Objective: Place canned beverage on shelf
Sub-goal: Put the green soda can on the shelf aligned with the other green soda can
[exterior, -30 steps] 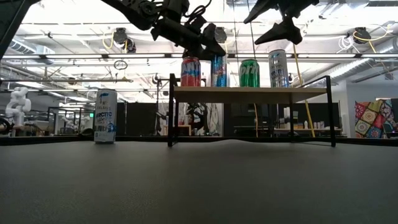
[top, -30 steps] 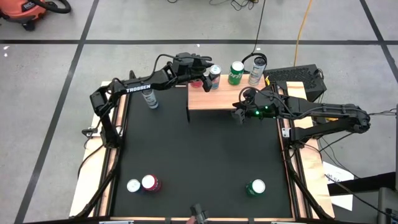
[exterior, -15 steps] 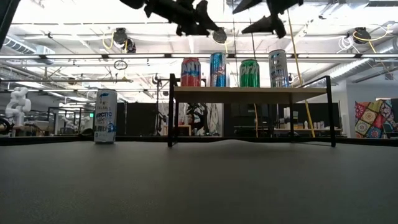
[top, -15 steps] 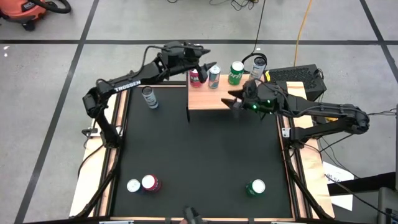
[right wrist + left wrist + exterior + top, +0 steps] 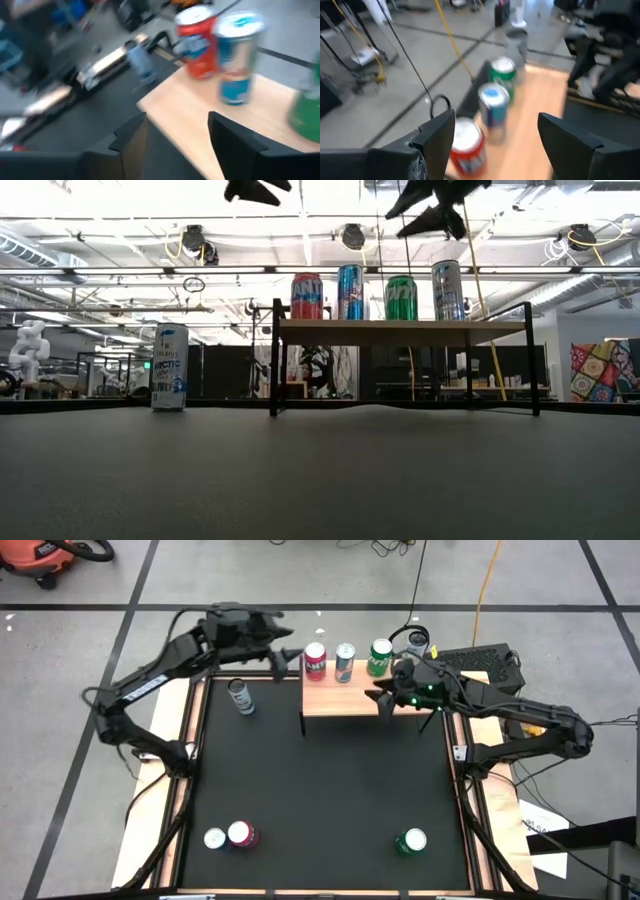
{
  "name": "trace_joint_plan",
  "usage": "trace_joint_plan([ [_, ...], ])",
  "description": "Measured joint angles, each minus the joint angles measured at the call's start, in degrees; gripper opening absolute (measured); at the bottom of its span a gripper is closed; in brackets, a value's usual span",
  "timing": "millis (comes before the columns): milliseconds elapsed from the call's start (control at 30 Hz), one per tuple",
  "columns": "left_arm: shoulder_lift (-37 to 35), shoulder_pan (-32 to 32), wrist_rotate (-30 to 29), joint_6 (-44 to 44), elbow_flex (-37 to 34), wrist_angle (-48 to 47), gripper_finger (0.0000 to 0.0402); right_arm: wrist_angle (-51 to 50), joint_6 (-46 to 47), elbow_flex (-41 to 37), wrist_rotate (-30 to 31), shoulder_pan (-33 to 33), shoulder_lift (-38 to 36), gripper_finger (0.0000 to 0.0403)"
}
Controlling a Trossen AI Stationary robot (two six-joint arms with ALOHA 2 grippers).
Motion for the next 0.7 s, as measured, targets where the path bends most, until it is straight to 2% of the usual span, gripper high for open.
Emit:
trace_joint_plan([
  [100, -3.2, -2.9, 0.1, -1.1, -4.0, -2.4, 0.0277, -2.9, -3.1, 3.9, -1.2, 4.7, 1.6, 0.0182],
  [233, -7.0, -7.2, -0.3, -3.7, -10.1, -2.5, 0.0263, -8.9, -2.3, 9.8, -0.8, 11.7, 5.6, 0.0163],
  [333, -9.2, -10.3, -0.8, -5.5, -13.8, -2.3, 0.0247, -14.7, 1.8, 12.1, 1.9, 17.2, 9.5, 0.0156],
  [467, -11.4, -14.6, -0.8, -6.7, -17.2, -2.4, 0.0230, -19.6, 10.6, 13.3, 1.5, 23.9, 13.1, 0.0158],
  [567, -12.0, -17.7, -0.8, -7.0, -19.7, -1.7, 0.0226, -24.1, 14.3, 13.3, -3.4, 29.5, 14.6, 0.0167],
  [700, -11.4, -21.0, -0.7, -7.0, -23.2, -0.6, 0.0226, -33.1, 22.6, 13.3, -6.8, 36.5, 15.4, 0.0188],
])
